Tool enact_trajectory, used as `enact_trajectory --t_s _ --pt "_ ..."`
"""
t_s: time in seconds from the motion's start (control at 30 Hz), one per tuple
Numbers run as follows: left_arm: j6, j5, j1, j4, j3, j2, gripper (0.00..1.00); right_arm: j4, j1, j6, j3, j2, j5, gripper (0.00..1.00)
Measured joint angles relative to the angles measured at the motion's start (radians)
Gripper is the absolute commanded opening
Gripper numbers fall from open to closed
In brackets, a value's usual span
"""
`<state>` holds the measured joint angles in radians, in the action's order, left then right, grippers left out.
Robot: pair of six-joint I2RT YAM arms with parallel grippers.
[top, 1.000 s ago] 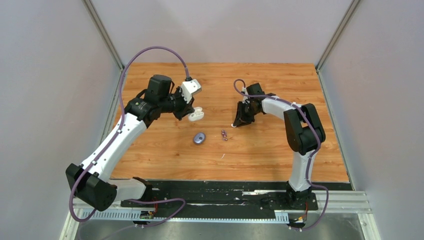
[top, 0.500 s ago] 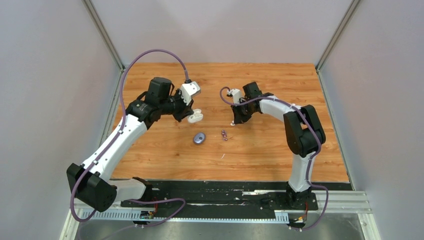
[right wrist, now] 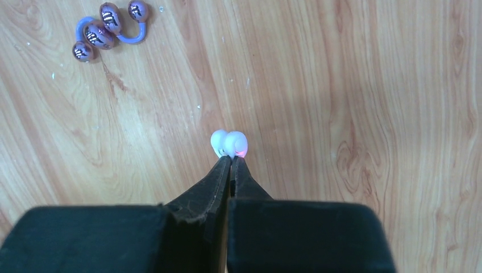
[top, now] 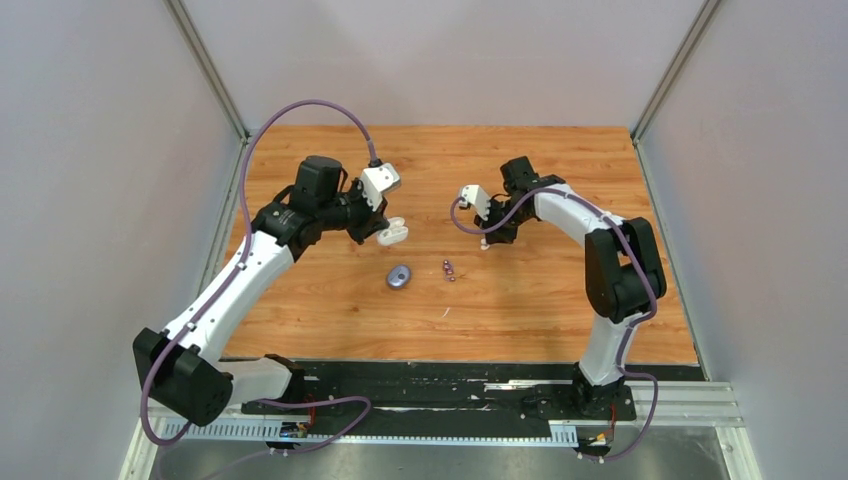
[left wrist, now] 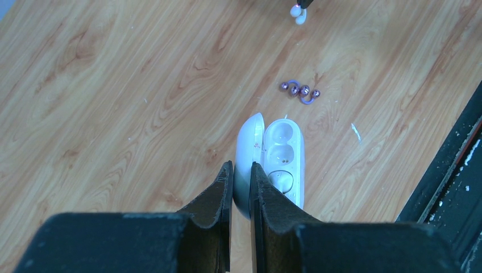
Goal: Insert the wireless bluetooth earbuds into the charging case
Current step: Adjust the earbud at the center of the board.
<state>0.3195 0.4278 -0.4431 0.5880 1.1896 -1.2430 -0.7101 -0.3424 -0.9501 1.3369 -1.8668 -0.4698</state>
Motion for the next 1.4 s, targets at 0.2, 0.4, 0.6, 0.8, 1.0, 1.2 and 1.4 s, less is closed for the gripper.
enact_trajectory --t_s 0.2,0.4,0.6,0.8,1.0,1.2,1.4 --pt "0.000 0.004 0.000 0.000 -0.002 0.011 0.00 -0.091 0.024 -0.031 0.089 -0.019 -0.036 0.00" --pt "0.000 0.005 0.000 0.000 -0.002 0.011 0.00 -0.214 0.024 -0.092 0.180 -0.031 -0.038 0.00" --pt "0.000 0.005 0.000 -0.006 -0.002 -0.027 0.00 -0.292 0.014 -0.217 0.188 0.101 -0.016 0.00" --pt "0.000 0.011 -0.002 -0.016 0.027 -0.178 0.00 -0.314 -0.016 -0.296 0.190 0.313 -0.013 0.00" --pt "0.000 0.005 -0.002 -0.024 0.037 -0.213 0.00 -0.312 -0.016 -0.197 0.203 0.245 -0.052 0.18" --pt "0.001 -0.024 0.001 -0.023 0.035 -0.163 0.00 -0.212 -0.022 -0.132 0.087 0.146 -0.084 0.20" --pt "0.001 -0.051 0.005 -0.014 0.021 -0.080 0.00 -0.071 -0.043 -0.198 -0.134 0.166 -0.103 0.22"
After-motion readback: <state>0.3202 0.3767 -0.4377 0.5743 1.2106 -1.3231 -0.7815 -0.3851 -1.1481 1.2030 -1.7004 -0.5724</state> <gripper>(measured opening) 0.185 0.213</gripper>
